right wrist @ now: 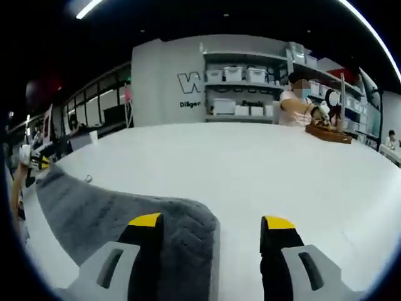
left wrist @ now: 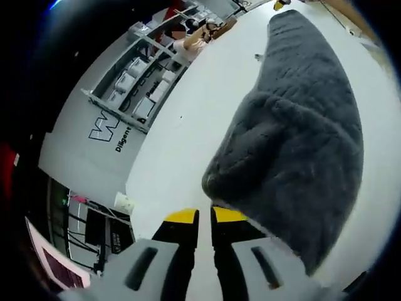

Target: Open the folded towel by lifting each exposed corner and separating the folded layers until the towel lies flat within the target outline without major curled edges

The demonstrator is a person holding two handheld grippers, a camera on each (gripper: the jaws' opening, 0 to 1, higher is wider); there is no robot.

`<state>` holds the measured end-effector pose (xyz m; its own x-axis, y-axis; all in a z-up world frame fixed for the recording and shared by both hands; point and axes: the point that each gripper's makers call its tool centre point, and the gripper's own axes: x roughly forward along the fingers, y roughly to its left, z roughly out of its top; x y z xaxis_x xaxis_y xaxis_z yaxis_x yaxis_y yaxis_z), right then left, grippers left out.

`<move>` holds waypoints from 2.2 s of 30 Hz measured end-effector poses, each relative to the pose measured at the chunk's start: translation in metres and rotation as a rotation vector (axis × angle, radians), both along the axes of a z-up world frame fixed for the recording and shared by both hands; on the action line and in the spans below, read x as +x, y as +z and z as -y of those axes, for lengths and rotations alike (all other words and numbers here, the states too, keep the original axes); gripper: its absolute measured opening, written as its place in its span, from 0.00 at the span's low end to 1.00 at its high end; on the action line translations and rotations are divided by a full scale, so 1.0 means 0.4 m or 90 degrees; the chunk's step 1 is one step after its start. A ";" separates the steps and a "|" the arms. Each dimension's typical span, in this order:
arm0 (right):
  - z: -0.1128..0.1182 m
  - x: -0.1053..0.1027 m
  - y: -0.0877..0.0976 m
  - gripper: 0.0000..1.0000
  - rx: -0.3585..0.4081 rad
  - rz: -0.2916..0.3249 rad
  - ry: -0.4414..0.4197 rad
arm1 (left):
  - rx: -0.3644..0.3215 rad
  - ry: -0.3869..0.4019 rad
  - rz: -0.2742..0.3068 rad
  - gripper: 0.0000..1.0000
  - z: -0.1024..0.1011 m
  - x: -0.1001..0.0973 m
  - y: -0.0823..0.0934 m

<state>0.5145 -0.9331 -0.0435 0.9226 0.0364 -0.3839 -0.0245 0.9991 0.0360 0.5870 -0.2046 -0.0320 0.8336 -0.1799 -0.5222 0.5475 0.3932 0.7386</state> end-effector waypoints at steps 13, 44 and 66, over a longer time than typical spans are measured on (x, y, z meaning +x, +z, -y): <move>-0.068 0.032 -0.060 0.47 0.030 -0.047 0.062 | -0.180 -0.108 0.058 0.01 0.147 -0.041 0.110; -0.121 0.033 -0.058 0.21 0.027 -0.063 0.093 | -0.387 -0.163 -0.045 0.01 0.296 -0.084 0.122; -0.182 0.048 -0.017 0.10 0.052 -0.040 0.170 | -0.417 -0.159 -0.066 0.22 0.343 -0.069 0.117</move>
<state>0.5338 -0.8602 -0.0504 0.8503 0.3085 -0.4264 -0.2817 0.9512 0.1264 0.5593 -0.3417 0.0147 0.6779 -0.6640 -0.3157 0.7344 0.5920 0.3319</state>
